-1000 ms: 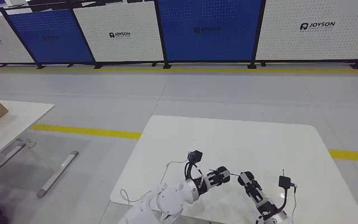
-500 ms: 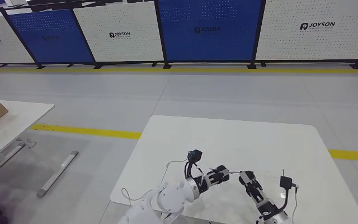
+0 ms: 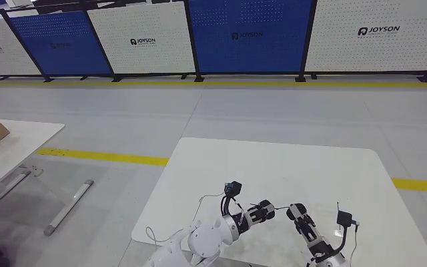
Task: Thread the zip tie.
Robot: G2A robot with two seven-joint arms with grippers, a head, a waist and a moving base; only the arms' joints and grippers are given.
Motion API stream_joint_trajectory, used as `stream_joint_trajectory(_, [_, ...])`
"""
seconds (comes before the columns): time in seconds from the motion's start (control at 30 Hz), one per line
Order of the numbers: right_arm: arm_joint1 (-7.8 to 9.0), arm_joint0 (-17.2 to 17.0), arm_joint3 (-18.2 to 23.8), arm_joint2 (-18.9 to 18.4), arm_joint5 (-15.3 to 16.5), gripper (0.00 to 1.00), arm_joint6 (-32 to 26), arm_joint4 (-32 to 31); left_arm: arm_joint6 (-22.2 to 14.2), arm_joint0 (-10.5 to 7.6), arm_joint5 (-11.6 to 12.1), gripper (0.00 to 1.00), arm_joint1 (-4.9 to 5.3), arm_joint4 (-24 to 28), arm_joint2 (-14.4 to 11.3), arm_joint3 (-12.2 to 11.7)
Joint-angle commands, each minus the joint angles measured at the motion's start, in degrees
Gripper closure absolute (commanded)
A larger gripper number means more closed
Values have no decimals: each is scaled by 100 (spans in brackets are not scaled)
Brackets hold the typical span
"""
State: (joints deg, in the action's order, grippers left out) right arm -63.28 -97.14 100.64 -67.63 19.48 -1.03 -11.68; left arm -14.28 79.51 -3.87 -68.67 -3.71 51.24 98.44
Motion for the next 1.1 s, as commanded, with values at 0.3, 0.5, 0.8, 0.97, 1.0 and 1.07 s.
stream_joint_trajectory(0.3, [9,15,-25,38,0,100,15,-29,-70,60,155,100,13,-44,1,78])
stream_joint_trajectory(0.5, [17,44,-52,58,0,100,-97,-11,-177,60,177,100,24,-26,26,61])
stream_joint_trajectory(0.8, [15,56,-54,58,0,100,-29,40,-147,93,109,69,44,-112,83,104])
stream_joint_trajectory(0.97, [8,50,-71,50,0,100,114,24,61,109,69,69,38,-242,76,128])
stream_joint_trajectory(1.0, [5,50,-73,53,0,100,137,31,122,118,69,69,36,-286,71,136])
stream_joint_trajectory(1.07, [-2,54,-77,56,0,100,178,80,289,146,87,68,31,-392,56,154])
